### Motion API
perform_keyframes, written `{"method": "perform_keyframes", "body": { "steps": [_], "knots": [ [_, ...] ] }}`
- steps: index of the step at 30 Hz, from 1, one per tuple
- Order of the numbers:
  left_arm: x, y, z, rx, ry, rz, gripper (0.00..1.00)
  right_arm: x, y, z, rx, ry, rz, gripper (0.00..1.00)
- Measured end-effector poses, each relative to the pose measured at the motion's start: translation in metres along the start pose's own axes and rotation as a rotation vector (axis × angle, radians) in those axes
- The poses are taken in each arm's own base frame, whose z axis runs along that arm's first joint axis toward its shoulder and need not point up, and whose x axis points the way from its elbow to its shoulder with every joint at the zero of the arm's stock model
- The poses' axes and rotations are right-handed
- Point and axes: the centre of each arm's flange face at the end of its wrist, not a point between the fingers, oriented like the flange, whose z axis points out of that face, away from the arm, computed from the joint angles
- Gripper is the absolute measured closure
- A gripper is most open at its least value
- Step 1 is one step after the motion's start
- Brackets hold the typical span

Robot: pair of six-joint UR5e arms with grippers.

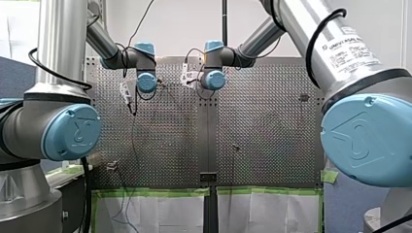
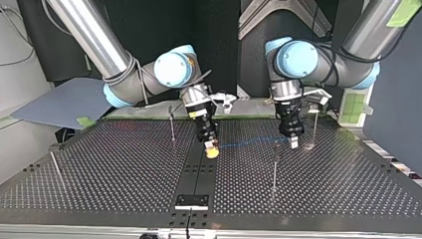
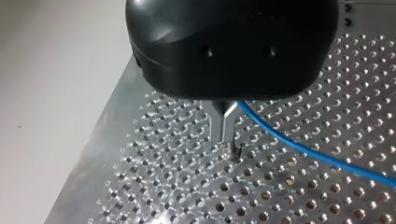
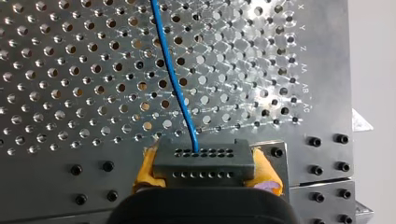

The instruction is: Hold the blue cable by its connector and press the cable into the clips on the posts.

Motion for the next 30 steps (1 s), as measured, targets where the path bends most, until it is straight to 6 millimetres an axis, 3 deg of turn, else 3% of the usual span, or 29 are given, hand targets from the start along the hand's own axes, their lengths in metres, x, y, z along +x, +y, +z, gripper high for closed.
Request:
{"method": "perform_keyframes", "body": {
  "steps": [13,22,30],
  "knots": [
    [-0.005,0.01,0.017,0.007,-0.013,-0.018,1.0,0.004,0.001,0.006,0.001,0.011,0.0,1.0],
    [0.018,0.012,0.028,0.016,0.023,-0.007,1.0,-0.002,0.007,0.009,-0.006,0.006,-0.001,1.0],
    [0.009,0.008,0.042,0.04,-0.002,-0.02,1.0,-0.004,0.017,0.014,-0.013,0.006,-0.003,1.0]
  ]
}}
